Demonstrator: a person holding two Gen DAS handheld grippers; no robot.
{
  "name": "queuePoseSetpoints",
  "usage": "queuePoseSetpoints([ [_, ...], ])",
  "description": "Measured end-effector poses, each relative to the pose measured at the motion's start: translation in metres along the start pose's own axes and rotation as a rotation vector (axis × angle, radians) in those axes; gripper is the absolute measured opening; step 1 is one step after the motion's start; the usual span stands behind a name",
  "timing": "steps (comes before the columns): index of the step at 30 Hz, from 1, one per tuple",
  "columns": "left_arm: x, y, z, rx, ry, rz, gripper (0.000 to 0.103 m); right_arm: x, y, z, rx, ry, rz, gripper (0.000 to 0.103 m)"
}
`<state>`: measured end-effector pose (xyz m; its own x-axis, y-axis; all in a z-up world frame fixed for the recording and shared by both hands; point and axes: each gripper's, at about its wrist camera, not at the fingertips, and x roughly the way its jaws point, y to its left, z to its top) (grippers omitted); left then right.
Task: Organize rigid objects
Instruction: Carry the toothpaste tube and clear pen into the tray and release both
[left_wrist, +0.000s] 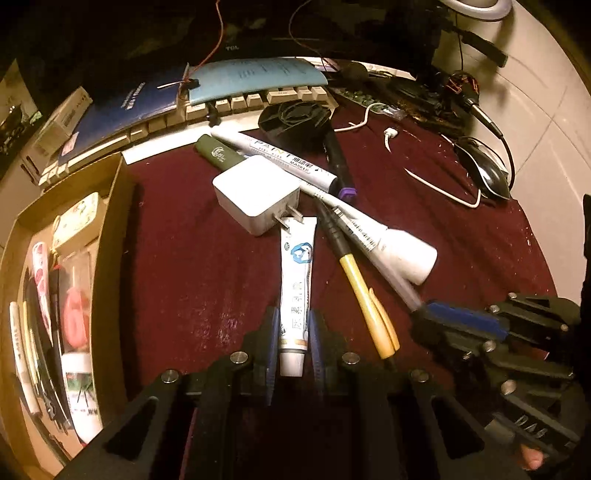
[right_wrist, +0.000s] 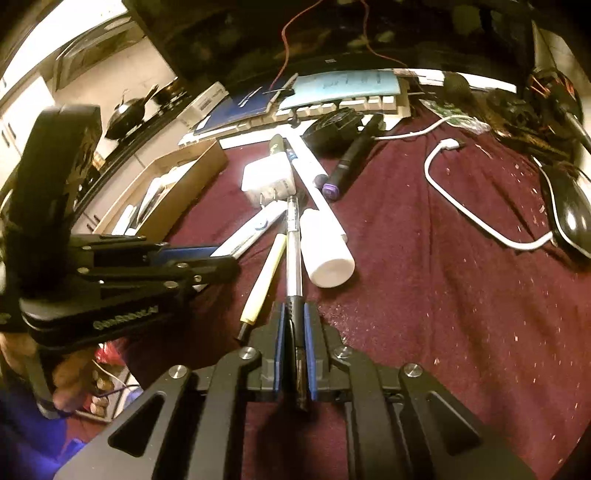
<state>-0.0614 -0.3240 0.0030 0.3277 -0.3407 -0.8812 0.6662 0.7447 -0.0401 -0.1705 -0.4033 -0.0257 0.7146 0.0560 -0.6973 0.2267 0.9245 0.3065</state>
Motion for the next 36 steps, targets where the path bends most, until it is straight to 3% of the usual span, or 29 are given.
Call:
queuePoseSetpoints([
  [3, -0.013, 0.011, -0.009, -0.038, -0.032, -0.032, 0.015, -0.005, 0.001, -0.001, 0.038, -0.016, -0.002, 0.010],
  [10, -0.067, 0.073, -0.030, -0.236, -0.161, -0.198, 0.015, -0.027, 0.030, 0.014, 0.047, -0.127, 0.004, 0.010],
  [16, -0.114, 0.132, -0.050, -0.387, -0.266, -0.223, 0.015, -0.022, 0.080, 0.038, 0.005, -0.139, 0.091, 0.010],
  [20, -0.133, 0.182, -0.065, -0.496, -0.314, -0.155, 0.015, 0.001, 0.121, 0.055, -0.046, -0.095, 0.160, 0.010],
  [26, -0.112, 0.237, -0.073, -0.606, -0.284, -0.066, 0.015, 0.058, 0.164, 0.075, -0.092, 0.012, 0.189, 0.010],
  [31, -0.089, 0.253, -0.071, -0.624, -0.236, -0.031, 0.015, 0.103, 0.182, 0.087, -0.102, 0.091, 0.148, 0.010],
  [36, -0.075, 0.261, -0.070, -0.639, -0.200, -0.017, 0.015, 0.125, 0.187, 0.096, -0.103, 0.112, 0.125, 0.010],
])
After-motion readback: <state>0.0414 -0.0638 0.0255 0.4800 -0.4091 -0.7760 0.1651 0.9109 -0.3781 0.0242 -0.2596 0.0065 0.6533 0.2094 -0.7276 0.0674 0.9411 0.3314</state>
